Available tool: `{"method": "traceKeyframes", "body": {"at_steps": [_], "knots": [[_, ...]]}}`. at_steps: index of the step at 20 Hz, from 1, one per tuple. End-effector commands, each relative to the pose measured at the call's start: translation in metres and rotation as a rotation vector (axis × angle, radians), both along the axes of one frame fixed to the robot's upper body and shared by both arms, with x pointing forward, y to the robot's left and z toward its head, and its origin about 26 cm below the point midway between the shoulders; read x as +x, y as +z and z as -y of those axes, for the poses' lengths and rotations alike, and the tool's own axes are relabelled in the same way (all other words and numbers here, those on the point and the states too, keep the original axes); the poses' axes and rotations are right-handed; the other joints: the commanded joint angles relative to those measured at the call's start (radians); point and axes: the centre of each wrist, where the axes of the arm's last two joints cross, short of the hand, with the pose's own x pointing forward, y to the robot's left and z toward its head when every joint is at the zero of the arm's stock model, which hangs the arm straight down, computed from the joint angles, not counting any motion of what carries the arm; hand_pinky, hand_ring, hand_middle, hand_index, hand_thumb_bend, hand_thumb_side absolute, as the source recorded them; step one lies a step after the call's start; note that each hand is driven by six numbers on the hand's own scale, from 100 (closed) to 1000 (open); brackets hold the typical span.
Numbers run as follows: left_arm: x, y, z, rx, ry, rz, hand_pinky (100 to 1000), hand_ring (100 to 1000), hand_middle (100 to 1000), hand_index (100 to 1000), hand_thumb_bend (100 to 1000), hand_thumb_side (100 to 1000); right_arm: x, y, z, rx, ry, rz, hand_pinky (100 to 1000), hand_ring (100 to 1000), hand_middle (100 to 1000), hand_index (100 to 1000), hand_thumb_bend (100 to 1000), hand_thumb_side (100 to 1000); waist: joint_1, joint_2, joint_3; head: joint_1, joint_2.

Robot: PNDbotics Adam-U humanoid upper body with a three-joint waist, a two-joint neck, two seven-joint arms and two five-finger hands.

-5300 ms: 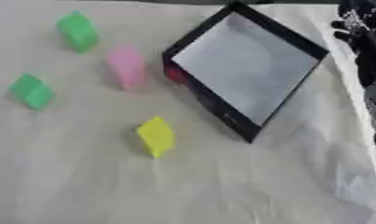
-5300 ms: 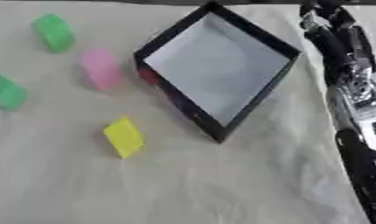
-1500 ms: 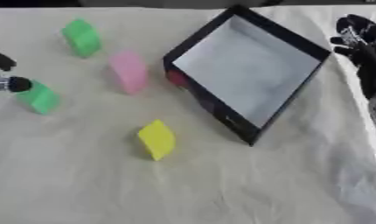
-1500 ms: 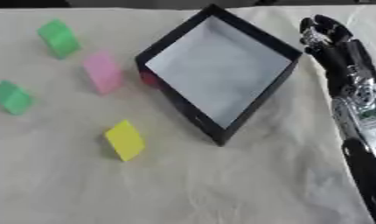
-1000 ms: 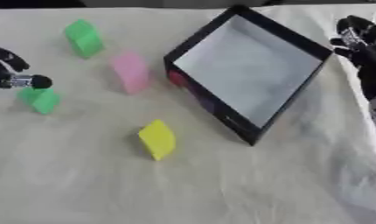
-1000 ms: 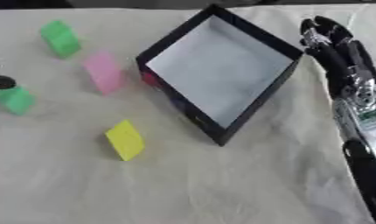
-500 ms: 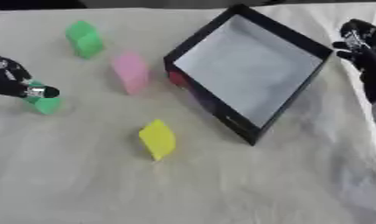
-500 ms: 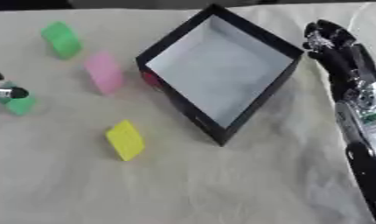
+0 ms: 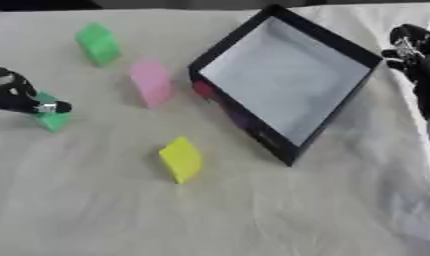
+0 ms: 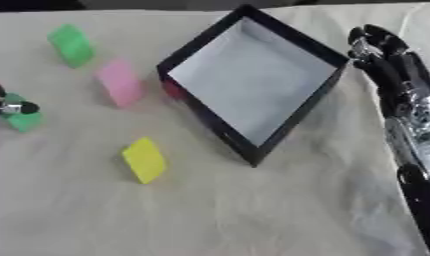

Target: Pick up objects on the table and place them in the box.

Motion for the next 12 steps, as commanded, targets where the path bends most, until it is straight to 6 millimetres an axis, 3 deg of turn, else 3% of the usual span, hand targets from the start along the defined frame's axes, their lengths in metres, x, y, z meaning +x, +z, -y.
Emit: {"method": "traceKeyframes", "body": {"at_steps": [1, 8, 12], "knots": [[0.0030, 0.0108, -0.0058, 0.025, 0.014, 0.026, 805, 721, 699, 776, 698, 800, 0.0001, 0.0066, 0.0030, -0.016, 0.000, 0.017, 863, 780, 814, 886, 217, 496, 0.013, -0.018, -0.001, 0.006, 0.000], [0.0077, 0.0053, -0.0029, 0.032, 0.009, 0.040, 784, 687, 659, 743, 611, 796, -0.0004, 0.0045, 0.0036, -0.015, 0.000, 0.010, 863, 780, 813, 886, 213, 498, 0.012, -0.012, -0.004, 0.008, 0.001], [0.0091, 0.0058, 0.0015, 0.019, -0.003, 0.046, 775, 665, 628, 720, 491, 714, -0.0003, 0.0043, 0.0036, -0.016, 0.003, 0.009, 863, 780, 813, 886, 211, 499, 0.012, -0.012, -0.004, 0.009, 0.001]]}}
